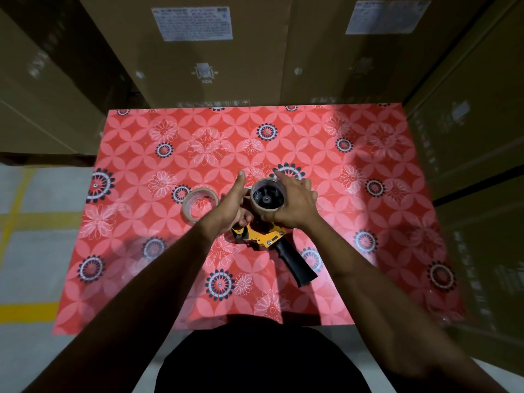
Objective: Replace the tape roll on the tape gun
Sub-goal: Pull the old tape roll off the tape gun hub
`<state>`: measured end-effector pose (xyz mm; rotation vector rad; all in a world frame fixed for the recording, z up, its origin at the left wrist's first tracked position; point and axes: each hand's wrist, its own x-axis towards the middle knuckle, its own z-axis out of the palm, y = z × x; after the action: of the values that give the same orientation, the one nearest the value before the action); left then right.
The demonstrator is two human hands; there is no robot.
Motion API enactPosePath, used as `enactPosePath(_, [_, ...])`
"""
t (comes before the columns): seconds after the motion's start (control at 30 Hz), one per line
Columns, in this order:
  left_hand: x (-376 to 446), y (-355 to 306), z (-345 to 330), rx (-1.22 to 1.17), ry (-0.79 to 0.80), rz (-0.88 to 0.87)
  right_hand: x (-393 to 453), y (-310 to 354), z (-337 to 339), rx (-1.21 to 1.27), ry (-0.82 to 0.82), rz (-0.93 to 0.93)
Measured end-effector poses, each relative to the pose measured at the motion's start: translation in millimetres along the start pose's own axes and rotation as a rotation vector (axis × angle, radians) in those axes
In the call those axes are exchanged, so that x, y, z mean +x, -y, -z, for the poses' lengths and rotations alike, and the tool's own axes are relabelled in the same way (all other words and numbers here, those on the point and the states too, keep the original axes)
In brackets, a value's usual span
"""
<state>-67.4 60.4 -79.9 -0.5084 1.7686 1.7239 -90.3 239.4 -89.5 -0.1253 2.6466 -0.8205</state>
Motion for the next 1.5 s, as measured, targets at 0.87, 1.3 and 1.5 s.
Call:
enactPosePath(0.87, [-4,-2,-3,0.014,-0.005,-0.003,4,0,5,-0.139,-0.025,0.102])
enactPosePath(1.3, [1,1,-3,0.022,-0.017,0.000,-5,-2,8,-0.107,-0.016,0.066])
enactPosePath(1.5, [0,-1,-3,-0.013,-0.052,0.033,-2,5,6,-0.031,-0.081,0.006])
